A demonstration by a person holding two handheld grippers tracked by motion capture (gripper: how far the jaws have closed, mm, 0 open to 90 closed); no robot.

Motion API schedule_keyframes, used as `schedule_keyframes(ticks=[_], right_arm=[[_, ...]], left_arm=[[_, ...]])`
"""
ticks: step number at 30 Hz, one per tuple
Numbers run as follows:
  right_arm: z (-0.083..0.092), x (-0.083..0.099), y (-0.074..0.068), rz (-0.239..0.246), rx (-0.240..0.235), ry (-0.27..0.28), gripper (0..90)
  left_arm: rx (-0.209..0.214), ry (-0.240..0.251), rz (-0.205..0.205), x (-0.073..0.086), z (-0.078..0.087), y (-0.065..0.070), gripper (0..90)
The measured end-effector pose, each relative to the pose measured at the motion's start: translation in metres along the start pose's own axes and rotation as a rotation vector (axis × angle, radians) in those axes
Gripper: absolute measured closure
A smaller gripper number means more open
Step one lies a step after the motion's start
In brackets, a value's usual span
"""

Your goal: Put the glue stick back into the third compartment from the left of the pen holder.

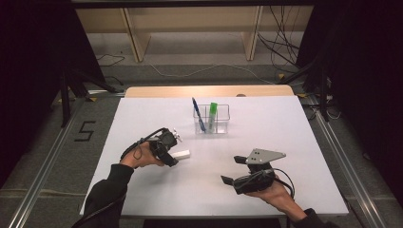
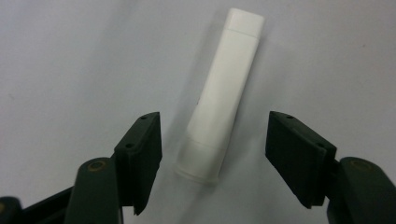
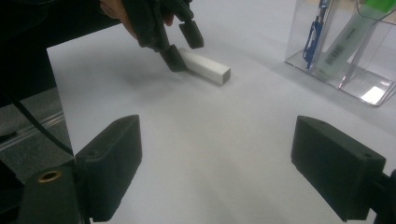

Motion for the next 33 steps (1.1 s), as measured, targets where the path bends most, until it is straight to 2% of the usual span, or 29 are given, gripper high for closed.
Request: schedule_keyframes(ticks=[2, 7, 8, 13, 15, 16, 20, 23, 28, 30, 31, 33], right_arm=[[-0.0003, -0.0001, -0.0003, 0.001, -0.001, 0.002, 17.3], [-0.0009, 0.0001, -0.0009, -0.001, -0.002, 0.000, 17.4], [-0.0012, 0.0001, -0.0012, -0.001, -0.003, 0.000, 17.4], [-0.0014, 0.0005, -0.0012, 0.004, -0.003, -0.002, 17.3], [-0.0014, 0.0005, -0.0011, 0.004, -0.004, -0.002, 17.4], [-0.0014, 0.0005, -0.0011, 0.005, -0.004, -0.003, 17.4], [-0.0016, 0.0006, -0.0014, 0.009, -0.006, -0.004, 17.4], [-0.0016, 0.0005, -0.0015, 0.009, -0.007, -0.004, 17.4], [-0.0016, 0.0005, -0.0018, 0.008, -0.007, -0.005, 17.4], [-0.0016, 0.0005, -0.0019, 0.009, -0.007, -0.005, 17.4], [-0.0017, 0.0005, -0.0020, 0.008, -0.008, -0.005, 17.4], [-0.0022, 0.0008, -0.0021, 0.008, -0.007, -0.007, 17.5]], left_arm=[[0.008, -0.002, 0.009, 0.0001, -0.0020, 0.0007, 39.3], [0.027, -0.021, -0.015, -0.0009, -0.0021, 0.0005, 42.7], [0.031, -0.016, -0.005, -0.0016, -0.0027, 0.0007, 43.2], [0.044, -0.041, -0.021, -0.0002, -0.0059, -0.0003, 45.2], [0.037, -0.052, -0.035, 0.0001, -0.0075, -0.0013, 45.9], [0.040, -0.042, -0.023, -0.0006, -0.0088, 0.0000, 46.8], [0.037, -0.066, -0.050, -0.0010, -0.0088, -0.0010, 50.3], [0.032, -0.073, -0.054, -0.0017, -0.0091, -0.0005, 52.5], [0.022, -0.112, -0.099, -0.0016, -0.0085, -0.0023, 56.4], [0.024, -0.111, -0.101, -0.0025, -0.0088, -0.0012, 58.8], [0.023, -0.126, -0.122, -0.0022, -0.0079, -0.0018, 60.2], [0.023, -0.128, -0.130, -0.0026, -0.0085, -0.0004, 63.0]])
Point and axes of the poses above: each handheld gripper's, and its own axes: z roughly backward along the jaws, x roughly out of its underside, y roughly to its right, the point moved 7 cm from there along -z, roughly forward along the jaws, and after that the axes turned 1 degree about y, right-handed, at the moved point
